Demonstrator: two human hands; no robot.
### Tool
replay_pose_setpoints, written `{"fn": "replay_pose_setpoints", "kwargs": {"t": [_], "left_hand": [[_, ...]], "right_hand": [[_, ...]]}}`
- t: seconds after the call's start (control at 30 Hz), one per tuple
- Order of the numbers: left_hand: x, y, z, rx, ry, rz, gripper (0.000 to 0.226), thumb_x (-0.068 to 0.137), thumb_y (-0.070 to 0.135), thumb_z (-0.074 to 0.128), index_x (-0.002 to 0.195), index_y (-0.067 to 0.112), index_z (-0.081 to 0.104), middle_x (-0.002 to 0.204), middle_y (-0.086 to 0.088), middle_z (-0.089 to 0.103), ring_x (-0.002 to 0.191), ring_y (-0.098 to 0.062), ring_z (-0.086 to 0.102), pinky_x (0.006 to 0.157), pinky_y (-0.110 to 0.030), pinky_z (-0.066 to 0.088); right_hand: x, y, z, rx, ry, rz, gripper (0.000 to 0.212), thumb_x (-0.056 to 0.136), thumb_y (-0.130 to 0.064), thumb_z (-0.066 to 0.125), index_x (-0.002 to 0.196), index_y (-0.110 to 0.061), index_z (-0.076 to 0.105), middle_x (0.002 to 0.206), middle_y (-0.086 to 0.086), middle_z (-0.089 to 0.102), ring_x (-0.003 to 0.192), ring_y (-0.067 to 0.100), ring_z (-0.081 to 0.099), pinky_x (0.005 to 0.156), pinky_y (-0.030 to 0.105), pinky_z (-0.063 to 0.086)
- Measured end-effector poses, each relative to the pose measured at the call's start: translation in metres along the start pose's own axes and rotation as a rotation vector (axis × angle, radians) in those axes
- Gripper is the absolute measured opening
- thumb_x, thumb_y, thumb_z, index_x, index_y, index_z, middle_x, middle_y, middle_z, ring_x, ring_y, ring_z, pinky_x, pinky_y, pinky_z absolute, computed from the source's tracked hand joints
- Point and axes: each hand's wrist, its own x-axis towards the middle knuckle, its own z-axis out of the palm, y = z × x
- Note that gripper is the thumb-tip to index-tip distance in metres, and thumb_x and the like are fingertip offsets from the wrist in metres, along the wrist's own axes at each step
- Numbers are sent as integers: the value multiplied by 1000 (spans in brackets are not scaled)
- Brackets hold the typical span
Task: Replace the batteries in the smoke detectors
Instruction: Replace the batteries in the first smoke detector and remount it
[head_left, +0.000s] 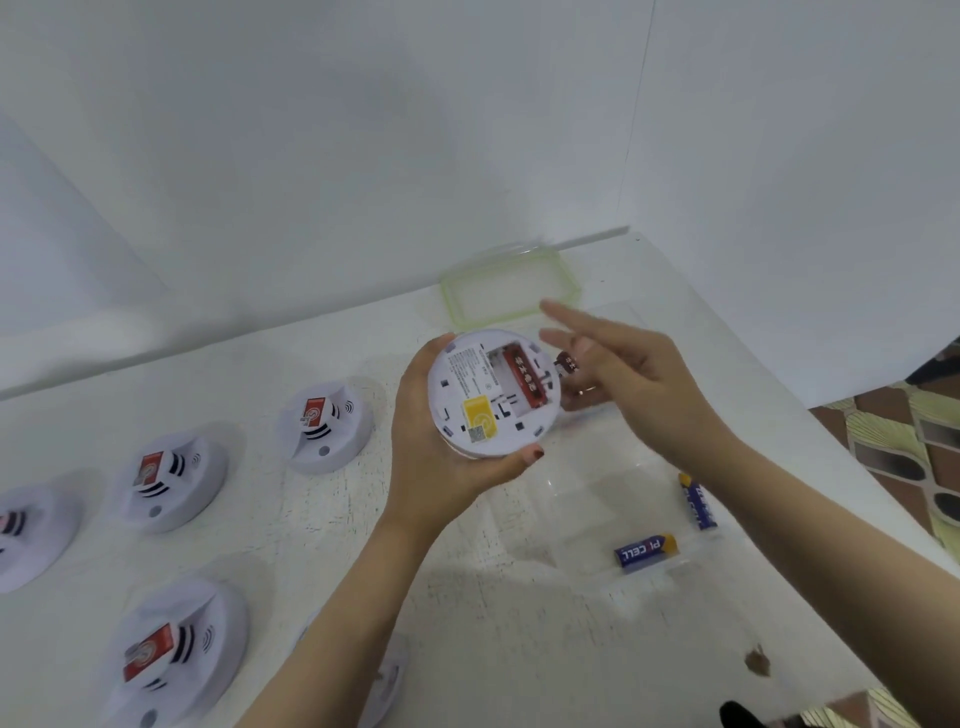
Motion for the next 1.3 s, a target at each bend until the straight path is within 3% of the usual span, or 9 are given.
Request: {"fn": "replay_pose_setpoints", "kwargs": {"t": [0.07,0.2,0.33,0.47,0.7,0.97,1.1,1.2,1.3], "left_hand": [[3,-3,-5,20,34,0,90,56,39,81,131,29,33,128,39,40,124,7,42,101,-12,37],[4,-6,-12,61,32,-13,90,56,42,81,131,32,32,129,40,38,125,8,41,102,-12,37],[4,-10,-13,58,20,-29,91,56,42,82,132,33,33,131,35,40,126,2,42,102,-15,38],[3,-15,-10,42,11,-58,93,55,38,84,133,30,33,133,28,41,126,3,43,100,-11,38],[3,-20,-4,-3,-12,-88,90,54,37,85,129,34,35,127,32,45,124,-1,46,100,-16,41],[5,-19,-5,8,-16,-110,89,55,40,84,129,34,35,125,33,45,124,-1,47,99,-16,41],[6,-21,-10,83,-9,-135,94,52,50,84,131,35,35,134,13,44,128,-13,44,106,-32,41],[6,-17,-15,109,-19,-165,96,47,52,84,129,36,36,131,14,46,124,-5,46,102,-24,42],[6,-12,-16,100,-31,-167,94,45,49,85,126,35,37,126,19,48,118,4,49,95,-12,43]], "right_hand": [[14,1,-6,-127,47,63,32,98,-18,47,126,-28,56,115,-6,65,82,14,69,73,26,57],[47,14,-19,-905,-69,191,20,91,-26,54,106,-22,66,103,-6,65,93,13,58,83,29,46],[66,26,-15,-1113,-190,398,30,86,-22,58,61,-12,46,63,3,46,63,21,47,55,26,34],[73,31,-8,-1157,-125,386,17,83,-24,64,87,-8,65,85,8,62,81,25,59,63,27,41],[70,35,-4,-1080,-82,392,25,83,-7,59,106,-16,61,113,2,60,103,21,56,73,27,40],[65,31,-9,-1141,-168,384,28,84,-22,63,101,-1,71,103,14,70,94,28,65,80,35,53],[65,26,-12,-1052,-153,353,27,87,-25,59,98,-5,73,99,12,71,92,26,64,67,23,45],[62,20,-21,-838,-222,376,37,88,-10,55,125,-8,60,100,5,68,96,20,61,80,23,42],[53,11,-29,-494,-286,397,31,89,-1,52,115,-11,66,82,2,61,75,14,60,73,23,51]]}}
